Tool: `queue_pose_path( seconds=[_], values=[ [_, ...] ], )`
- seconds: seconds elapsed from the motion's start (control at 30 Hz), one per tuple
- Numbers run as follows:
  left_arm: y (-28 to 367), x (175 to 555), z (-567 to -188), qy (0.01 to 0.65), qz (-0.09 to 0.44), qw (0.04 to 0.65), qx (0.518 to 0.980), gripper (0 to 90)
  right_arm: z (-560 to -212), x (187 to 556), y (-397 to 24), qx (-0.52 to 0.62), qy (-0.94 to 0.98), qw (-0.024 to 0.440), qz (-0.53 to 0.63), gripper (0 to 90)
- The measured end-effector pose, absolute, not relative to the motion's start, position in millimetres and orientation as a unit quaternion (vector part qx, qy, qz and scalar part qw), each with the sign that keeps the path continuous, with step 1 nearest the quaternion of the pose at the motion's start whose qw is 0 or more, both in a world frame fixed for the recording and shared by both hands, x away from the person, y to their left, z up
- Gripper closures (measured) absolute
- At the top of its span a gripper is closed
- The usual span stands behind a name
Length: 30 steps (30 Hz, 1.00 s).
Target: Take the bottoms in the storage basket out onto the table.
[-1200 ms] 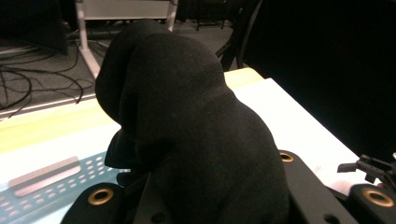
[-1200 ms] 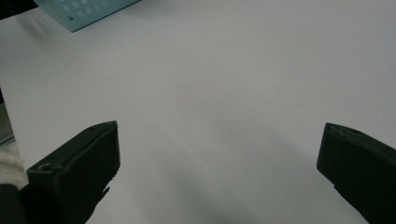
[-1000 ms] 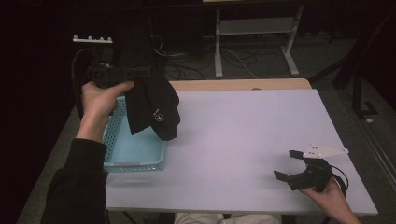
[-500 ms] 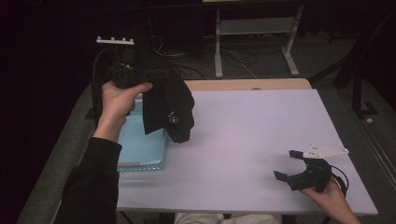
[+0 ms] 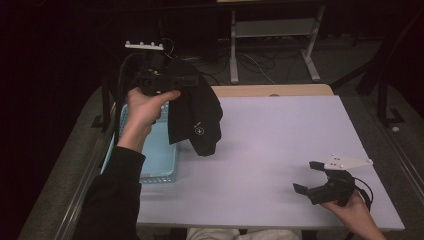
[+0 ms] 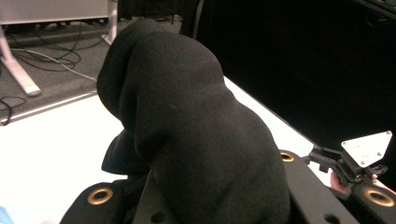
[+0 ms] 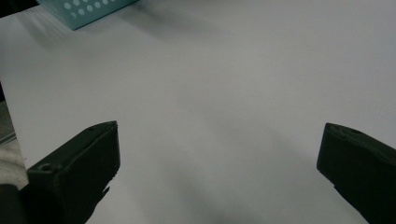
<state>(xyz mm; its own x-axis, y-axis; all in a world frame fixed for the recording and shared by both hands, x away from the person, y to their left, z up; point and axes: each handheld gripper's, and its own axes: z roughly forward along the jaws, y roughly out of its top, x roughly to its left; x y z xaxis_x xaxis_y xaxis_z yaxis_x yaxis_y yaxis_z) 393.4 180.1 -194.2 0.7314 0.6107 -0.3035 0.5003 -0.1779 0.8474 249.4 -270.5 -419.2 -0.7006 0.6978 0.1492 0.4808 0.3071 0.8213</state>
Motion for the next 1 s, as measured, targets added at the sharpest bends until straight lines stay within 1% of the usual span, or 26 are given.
queue_pose_path(
  seconds=[0.13,0.3,0.57,1.0],
  values=[
    [163.1,396.8,-196.6,0.351,0.044,0.530,0.771,76.4,-419.0,249.3,-271.2,0.368,0.799,0.118,0.460,0.0],
    [150.8,399.4,-200.3,0.344,0.037,0.531,0.774,76.5,-418.4,248.6,-271.9,0.368,0.798,0.118,0.462,0.0],
    [128.0,406.2,-212.0,0.332,0.019,0.536,0.776,76.4,-417.6,247.6,-273.3,0.367,0.796,0.118,0.466,0.0],
    [97.9,416.8,-236.2,0.318,0.006,0.528,0.787,76.4,-415.3,245.9,-276.2,0.367,0.791,0.124,0.474,0.0]
  ],
)
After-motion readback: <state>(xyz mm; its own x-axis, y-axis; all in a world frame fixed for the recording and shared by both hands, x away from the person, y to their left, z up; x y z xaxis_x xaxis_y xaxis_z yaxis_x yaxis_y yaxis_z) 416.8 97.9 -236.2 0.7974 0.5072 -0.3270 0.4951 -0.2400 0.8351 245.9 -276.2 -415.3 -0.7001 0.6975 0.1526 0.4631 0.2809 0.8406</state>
